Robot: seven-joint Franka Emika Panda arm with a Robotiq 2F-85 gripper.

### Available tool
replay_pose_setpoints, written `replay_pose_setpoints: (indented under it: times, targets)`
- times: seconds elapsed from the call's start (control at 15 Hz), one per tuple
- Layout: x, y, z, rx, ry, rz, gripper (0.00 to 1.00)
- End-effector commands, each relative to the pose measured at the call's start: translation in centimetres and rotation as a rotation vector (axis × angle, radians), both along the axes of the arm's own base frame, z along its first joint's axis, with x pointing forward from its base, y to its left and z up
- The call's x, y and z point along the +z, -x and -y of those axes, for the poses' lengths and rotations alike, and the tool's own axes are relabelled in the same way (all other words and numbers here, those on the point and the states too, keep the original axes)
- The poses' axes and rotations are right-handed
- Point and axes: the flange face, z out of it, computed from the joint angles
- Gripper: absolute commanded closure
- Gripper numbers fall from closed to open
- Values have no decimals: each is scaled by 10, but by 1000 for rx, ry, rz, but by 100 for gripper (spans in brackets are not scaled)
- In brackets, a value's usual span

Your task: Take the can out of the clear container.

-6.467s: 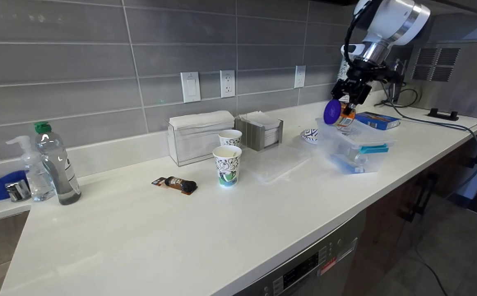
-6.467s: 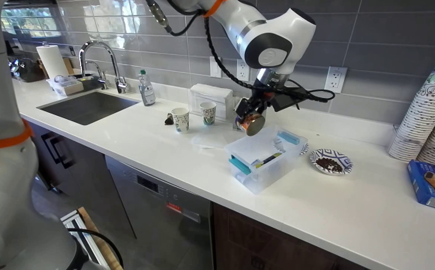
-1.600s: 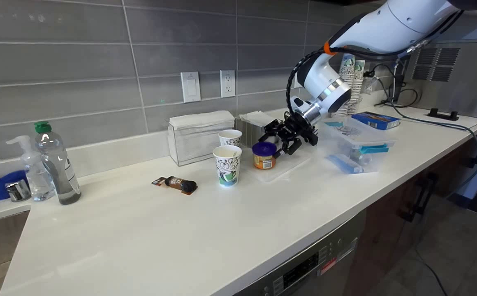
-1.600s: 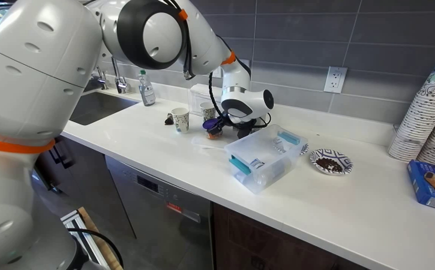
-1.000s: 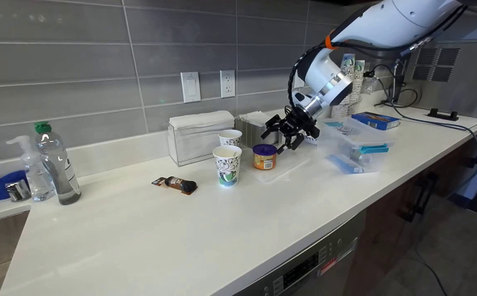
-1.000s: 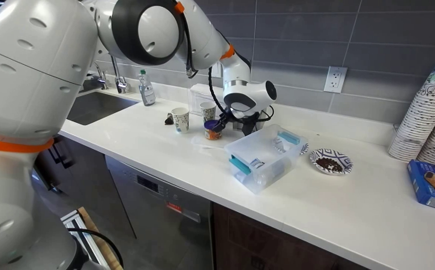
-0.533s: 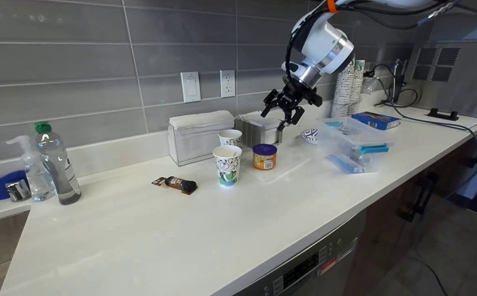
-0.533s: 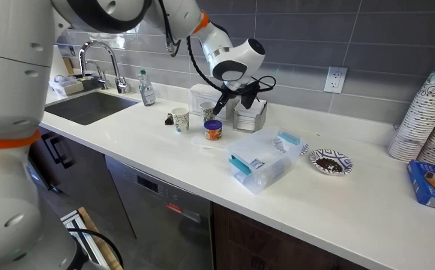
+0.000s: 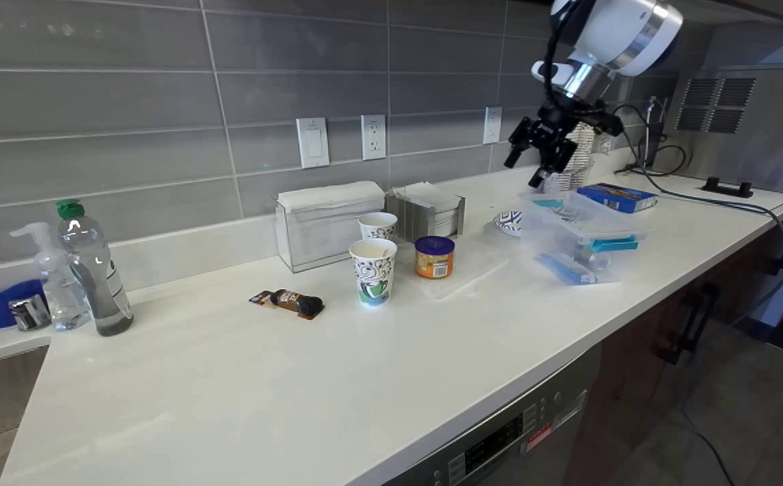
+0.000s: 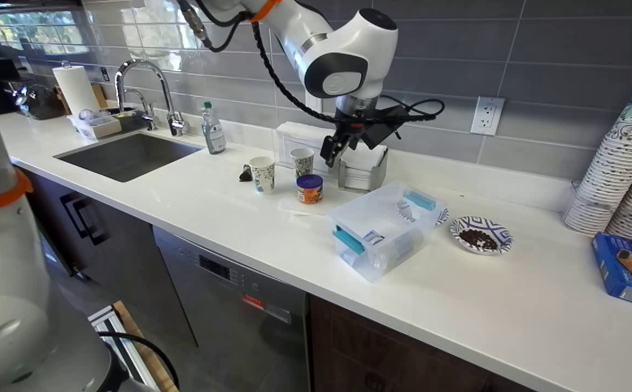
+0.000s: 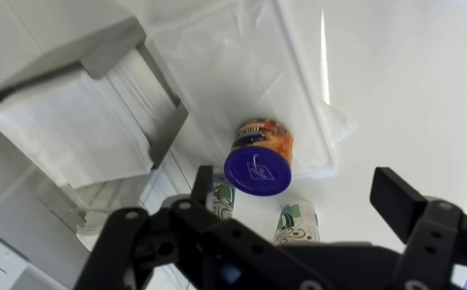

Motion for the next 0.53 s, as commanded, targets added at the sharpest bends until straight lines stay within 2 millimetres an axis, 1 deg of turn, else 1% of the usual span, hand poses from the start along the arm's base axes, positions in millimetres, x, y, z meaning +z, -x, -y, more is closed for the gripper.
replay_pose_setpoints:
  times: [0.0, 0.13, 0.27, 0.33, 0.4, 0.47]
  targets:
    - [40, 59, 57, -202, 29, -6, 0]
    - [73, 85, 86, -319, 43, 11, 0]
    - [104, 108, 99, -440, 65, 25, 0]
    - [118, 116, 102, -501, 74, 34, 0]
    - [104, 89, 106, -416, 62, 44, 0]
    - [117, 99, 108, -457, 66, 55, 0]
